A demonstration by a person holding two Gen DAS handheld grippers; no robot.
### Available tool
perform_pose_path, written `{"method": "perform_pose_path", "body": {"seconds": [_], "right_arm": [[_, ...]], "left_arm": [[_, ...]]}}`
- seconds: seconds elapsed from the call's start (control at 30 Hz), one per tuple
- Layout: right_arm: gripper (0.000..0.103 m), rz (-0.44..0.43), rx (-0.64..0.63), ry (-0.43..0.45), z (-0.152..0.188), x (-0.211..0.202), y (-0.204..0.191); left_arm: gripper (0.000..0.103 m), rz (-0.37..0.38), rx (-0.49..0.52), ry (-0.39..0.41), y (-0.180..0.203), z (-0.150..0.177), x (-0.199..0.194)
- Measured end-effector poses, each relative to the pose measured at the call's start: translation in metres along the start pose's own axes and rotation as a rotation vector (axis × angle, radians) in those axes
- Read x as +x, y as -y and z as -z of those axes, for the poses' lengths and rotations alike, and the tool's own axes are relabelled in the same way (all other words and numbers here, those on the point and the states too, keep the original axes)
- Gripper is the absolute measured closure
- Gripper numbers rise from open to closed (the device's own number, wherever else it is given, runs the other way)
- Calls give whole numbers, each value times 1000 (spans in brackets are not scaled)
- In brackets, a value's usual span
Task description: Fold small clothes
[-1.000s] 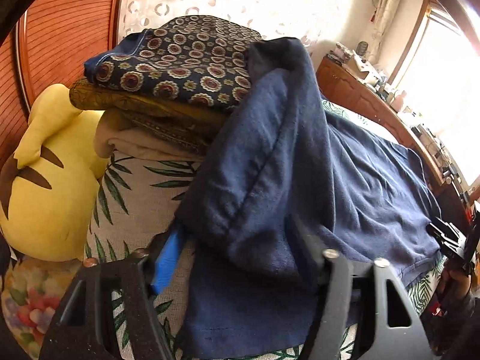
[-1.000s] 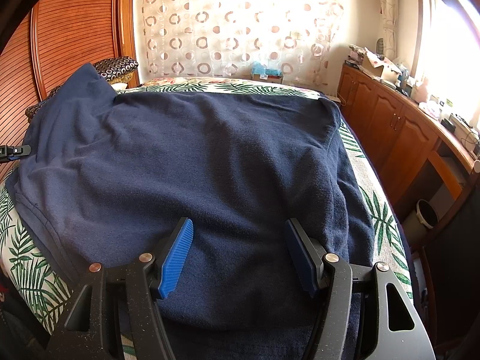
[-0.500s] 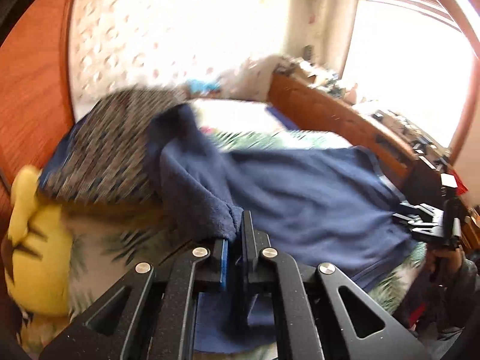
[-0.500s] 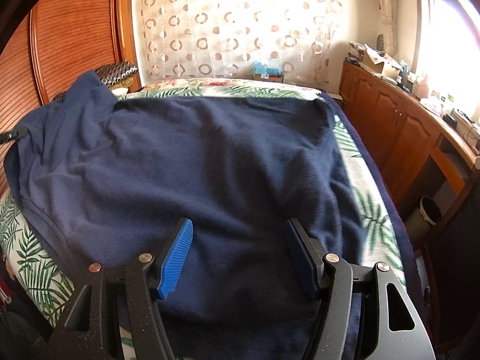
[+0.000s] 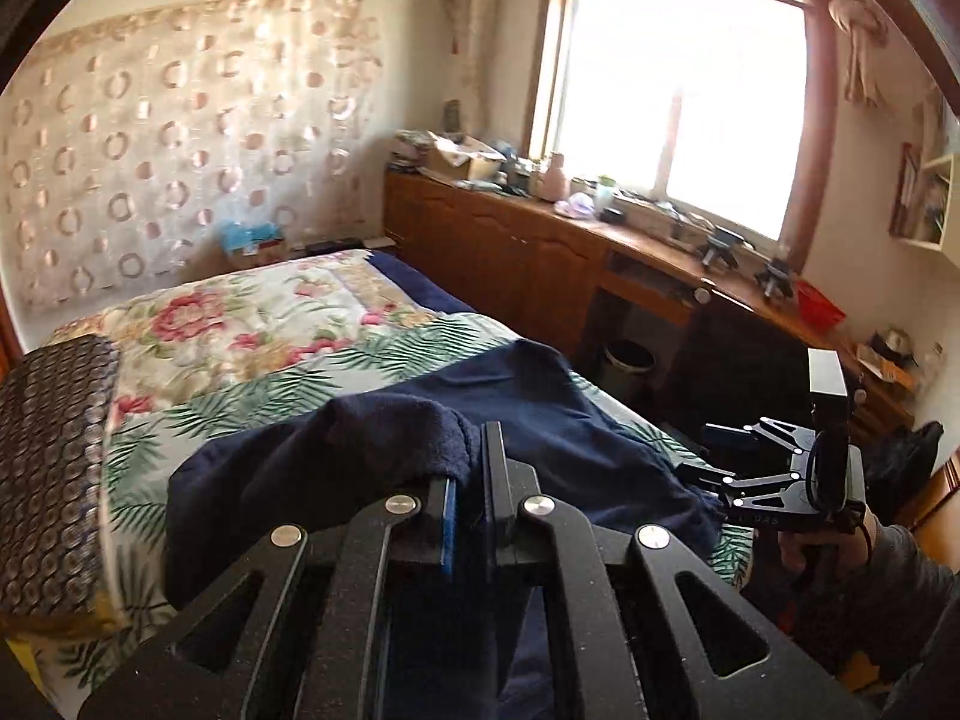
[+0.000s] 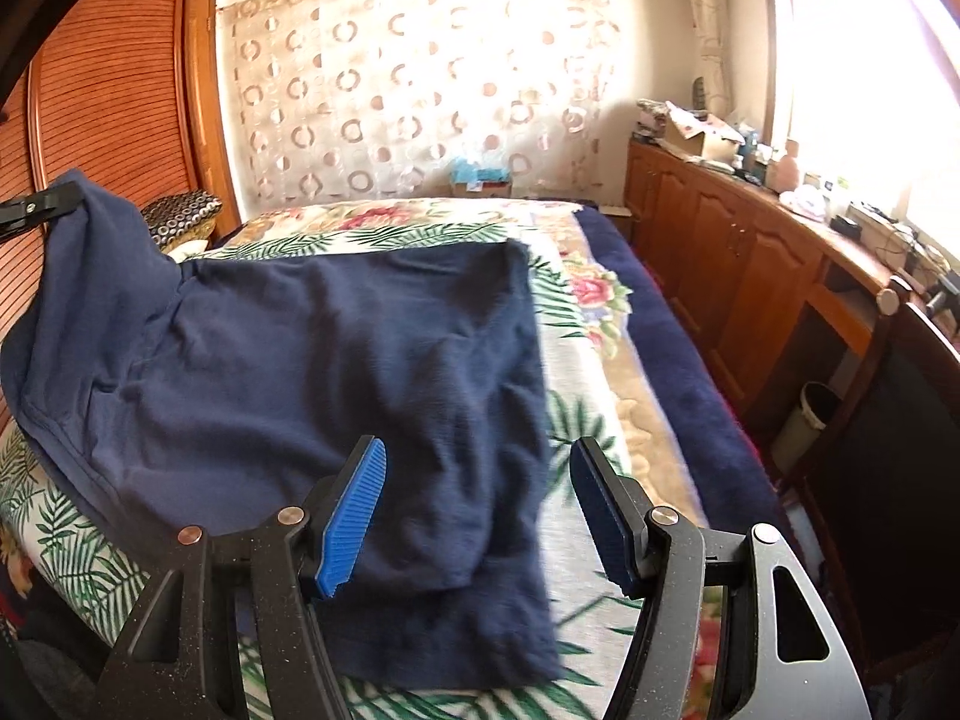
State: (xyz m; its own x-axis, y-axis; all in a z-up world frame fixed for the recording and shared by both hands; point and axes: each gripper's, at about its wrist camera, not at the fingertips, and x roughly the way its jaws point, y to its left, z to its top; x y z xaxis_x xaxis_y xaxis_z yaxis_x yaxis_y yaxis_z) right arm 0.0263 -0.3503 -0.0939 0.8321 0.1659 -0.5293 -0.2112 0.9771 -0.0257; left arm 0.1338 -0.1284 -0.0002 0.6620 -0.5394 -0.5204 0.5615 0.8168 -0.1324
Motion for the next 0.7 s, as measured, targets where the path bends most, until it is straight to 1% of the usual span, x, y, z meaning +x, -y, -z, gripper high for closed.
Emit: {"method": "perform_pose_path", "body": {"seconds": [0.1,0.2,0.27,0.3,0.33,0.4,0.43,0.47,0.5,0.53,0.6,0.67,0.7], "right_arm": [[37,8,19,-1,5,-4,2],[37,18,28,-1,7,-7,4],[37,19,33,-1,8,-8,6],[37,20,35,-1,8,-8,5],[37,21,36,-2,7,-7,5],[37,19,40,1,8,-8,3],[37,17,42,1,8,-9,2],[37,16,42,0,8,-8,1],[37,17,41,-1,8,-8,1],[37,17,40,-1,8,-9,3],[37,17,39,-3,8,-10,6],[37,15,39,-3,6,-8,9],[37,13,39,-1,5,-9,10]], "left_arm": [[96,35,24,-11,17,-8,9],[96,77,47,-7,35,-18,12],[96,132,56,-12,48,-23,14],[96,152,61,-27,53,-24,18],[96,156,77,-57,57,-23,24],[95,144,116,-114,67,-17,35],[92,141,126,-138,69,-13,40],[80,142,127,-154,69,-9,41],[65,147,121,-169,67,-4,42],[59,154,113,-174,68,-2,44],[56,155,98,-182,65,2,42],[54,127,94,-179,63,5,39],[50,111,91,-178,61,6,35]]}}
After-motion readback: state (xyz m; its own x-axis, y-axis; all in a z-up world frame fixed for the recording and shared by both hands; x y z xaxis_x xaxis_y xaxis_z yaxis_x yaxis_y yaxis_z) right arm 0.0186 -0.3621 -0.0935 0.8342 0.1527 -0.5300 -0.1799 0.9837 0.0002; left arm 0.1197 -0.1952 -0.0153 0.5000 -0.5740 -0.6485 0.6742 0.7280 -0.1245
